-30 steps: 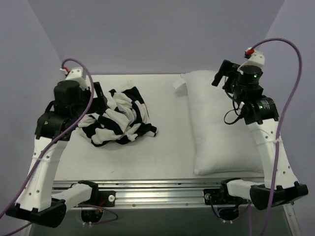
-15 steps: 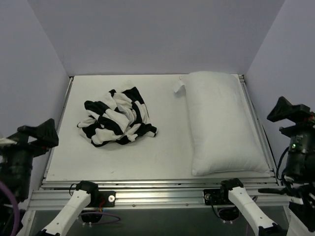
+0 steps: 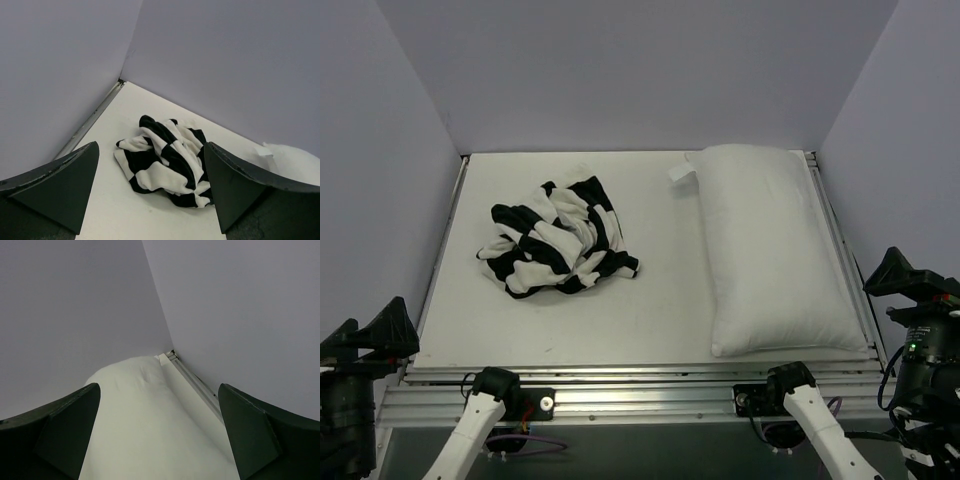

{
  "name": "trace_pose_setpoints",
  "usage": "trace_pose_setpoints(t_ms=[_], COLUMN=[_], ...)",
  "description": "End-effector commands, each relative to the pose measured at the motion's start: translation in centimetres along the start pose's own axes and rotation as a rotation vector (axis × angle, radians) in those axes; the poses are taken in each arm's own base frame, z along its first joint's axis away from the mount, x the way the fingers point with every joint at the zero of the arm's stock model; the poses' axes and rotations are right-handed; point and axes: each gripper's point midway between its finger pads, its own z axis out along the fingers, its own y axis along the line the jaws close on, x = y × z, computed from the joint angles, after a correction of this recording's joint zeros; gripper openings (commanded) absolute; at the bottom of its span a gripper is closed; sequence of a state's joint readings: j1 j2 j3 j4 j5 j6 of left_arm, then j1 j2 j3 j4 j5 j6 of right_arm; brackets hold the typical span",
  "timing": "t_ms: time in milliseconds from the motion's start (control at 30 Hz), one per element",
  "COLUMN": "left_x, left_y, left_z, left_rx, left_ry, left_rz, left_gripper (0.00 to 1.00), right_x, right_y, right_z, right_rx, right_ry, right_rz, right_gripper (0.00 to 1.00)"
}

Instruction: Remove the pillowcase from the pillow

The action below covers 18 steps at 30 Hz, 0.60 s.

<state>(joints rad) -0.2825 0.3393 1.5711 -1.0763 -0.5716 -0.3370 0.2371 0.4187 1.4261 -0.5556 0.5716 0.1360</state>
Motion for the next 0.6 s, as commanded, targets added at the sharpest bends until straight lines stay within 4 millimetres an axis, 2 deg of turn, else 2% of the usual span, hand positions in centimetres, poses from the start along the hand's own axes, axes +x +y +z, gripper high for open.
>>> trace_pose_setpoints(t_ms=[0,333,567], left_x=[1.6,3.0,4.3], left_y=[0.9,0.6,0.6], left_z=[0.1,1.3,2.1], left_rx=[-0.033,-0.046,-0.062], left_ry=[0.037,0.076,0.105], left_rz=[0.023,0.048,0.075], left_gripper=[0.94,0.94,0.94], right_x=[0.1,0.6,1.8], right_y=[-0.7,-0.4,-0.2], right_z=[-0.3,0.1,0.6], right_rx=[0.017,0.010,0.011], right_ry=[-0.011,-0.018,0.010], right_rz=[-0.003,0.001,-0.022], right_gripper=[0.99,1.00,1.00])
